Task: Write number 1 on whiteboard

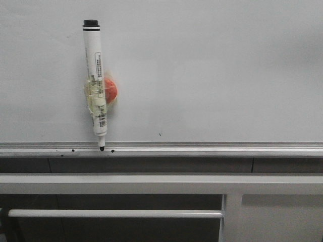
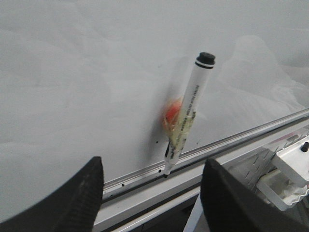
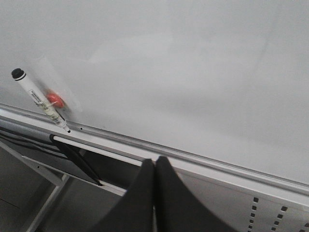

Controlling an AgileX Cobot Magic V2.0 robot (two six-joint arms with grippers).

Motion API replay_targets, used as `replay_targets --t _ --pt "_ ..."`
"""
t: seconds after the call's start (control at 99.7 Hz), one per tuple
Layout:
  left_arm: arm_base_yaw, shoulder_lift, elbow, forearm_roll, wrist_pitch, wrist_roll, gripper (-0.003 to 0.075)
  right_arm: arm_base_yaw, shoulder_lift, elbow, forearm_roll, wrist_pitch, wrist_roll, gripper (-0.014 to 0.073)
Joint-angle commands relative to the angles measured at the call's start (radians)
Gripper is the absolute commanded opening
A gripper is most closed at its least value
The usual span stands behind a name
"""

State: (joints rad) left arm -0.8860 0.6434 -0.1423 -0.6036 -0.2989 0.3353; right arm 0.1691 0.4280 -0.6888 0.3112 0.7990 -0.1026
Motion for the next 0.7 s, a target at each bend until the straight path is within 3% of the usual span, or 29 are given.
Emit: replay_targets --t 0.0,0.311,0.692 --pt "-0.067 0.076 -0.024 0.0 -0.166 -0.001 0.041 0.003 0.015 -0.025 0.006 -0.065 -0.013 -0.0064" --pt "-0.252 0.443 -0.024 -0.028 -0.563 -0.138 0.041 0.003 0.015 -0.025 0.006 -0.059 -0.013 -0.0064" --pt "-0.297 0.807 -0.026 0.077 -0.969 -0.454 0.0407 0.003 0.015 -0.025 0.001 -0.06 -0.013 -0.0064"
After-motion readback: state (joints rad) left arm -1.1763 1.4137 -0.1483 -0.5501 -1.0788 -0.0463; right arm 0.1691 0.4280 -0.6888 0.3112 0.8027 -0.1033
